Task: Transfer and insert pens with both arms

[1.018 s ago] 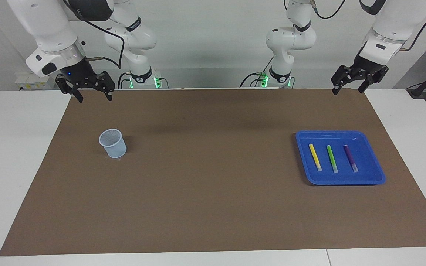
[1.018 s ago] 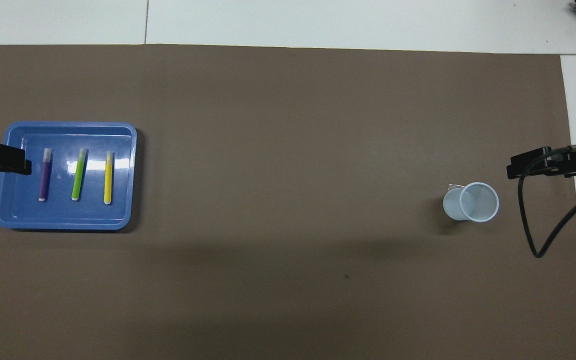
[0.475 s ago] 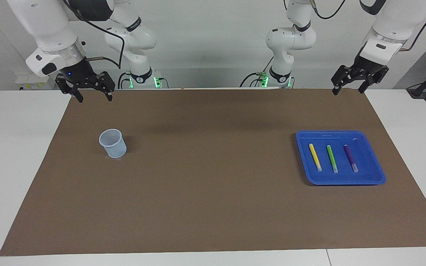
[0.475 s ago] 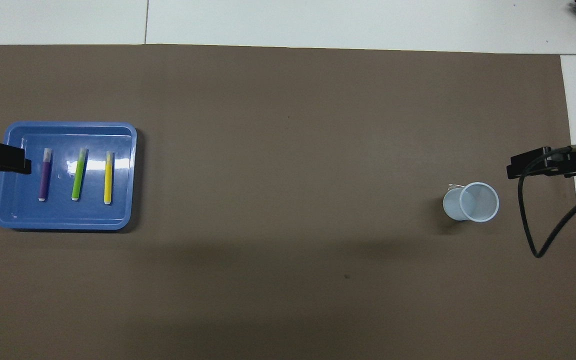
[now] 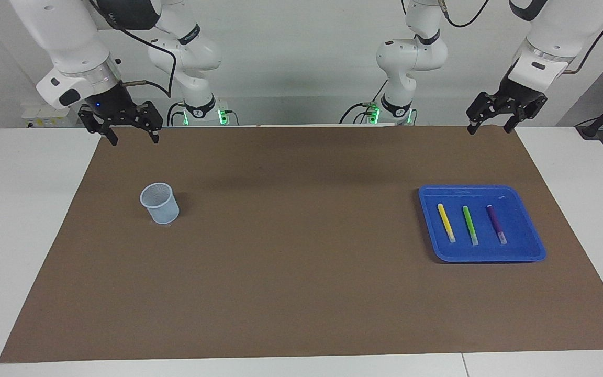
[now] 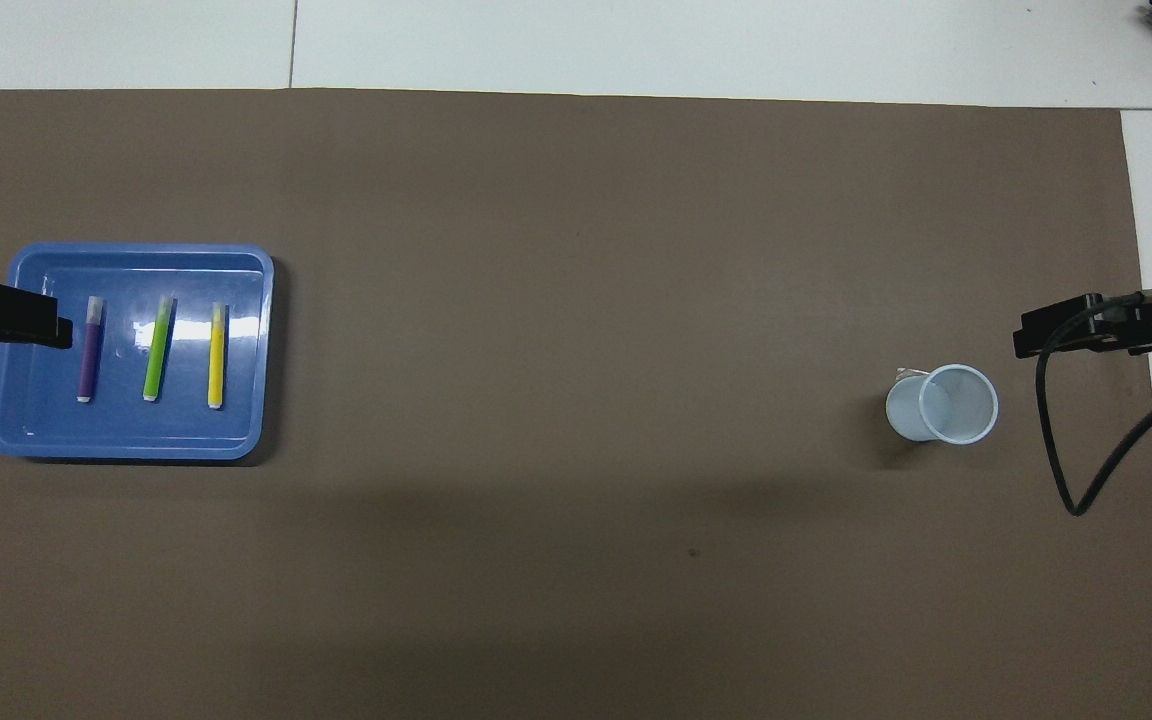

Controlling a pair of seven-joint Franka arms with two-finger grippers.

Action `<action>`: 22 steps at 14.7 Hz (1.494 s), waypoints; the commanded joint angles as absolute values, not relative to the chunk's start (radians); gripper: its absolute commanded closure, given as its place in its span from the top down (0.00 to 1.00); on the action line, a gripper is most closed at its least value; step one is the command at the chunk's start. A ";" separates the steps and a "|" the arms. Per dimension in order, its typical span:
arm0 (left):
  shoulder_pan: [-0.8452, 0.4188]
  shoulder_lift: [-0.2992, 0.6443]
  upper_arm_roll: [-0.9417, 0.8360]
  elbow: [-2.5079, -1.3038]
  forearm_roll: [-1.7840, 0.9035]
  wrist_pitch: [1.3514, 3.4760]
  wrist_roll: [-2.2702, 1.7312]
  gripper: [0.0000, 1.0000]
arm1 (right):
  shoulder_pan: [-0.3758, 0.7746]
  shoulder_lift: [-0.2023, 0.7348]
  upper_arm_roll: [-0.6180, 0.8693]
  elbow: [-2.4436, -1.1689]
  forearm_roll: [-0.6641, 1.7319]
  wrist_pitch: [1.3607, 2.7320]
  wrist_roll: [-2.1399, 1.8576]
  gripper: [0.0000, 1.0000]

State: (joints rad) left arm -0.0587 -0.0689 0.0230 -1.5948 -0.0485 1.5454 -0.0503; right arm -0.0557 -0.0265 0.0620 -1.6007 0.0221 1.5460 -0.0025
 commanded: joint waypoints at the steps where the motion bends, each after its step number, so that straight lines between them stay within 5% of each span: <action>1: -0.051 -0.095 0.026 -1.649 -0.066 1.565 -0.022 1.00 | -0.063 -0.038 0.066 -1.615 0.018 1.554 -0.025 1.00; 11: -0.003 -0.092 0.026 -1.905 -0.066 1.810 0.072 1.00 | -0.063 -0.038 0.066 -1.615 0.018 1.554 -0.025 1.00; 22: -0.014 0.078 0.025 -1.947 -0.066 2.035 0.081 0.95 | -0.063 -0.038 0.066 -1.615 0.018 1.554 -0.025 1.00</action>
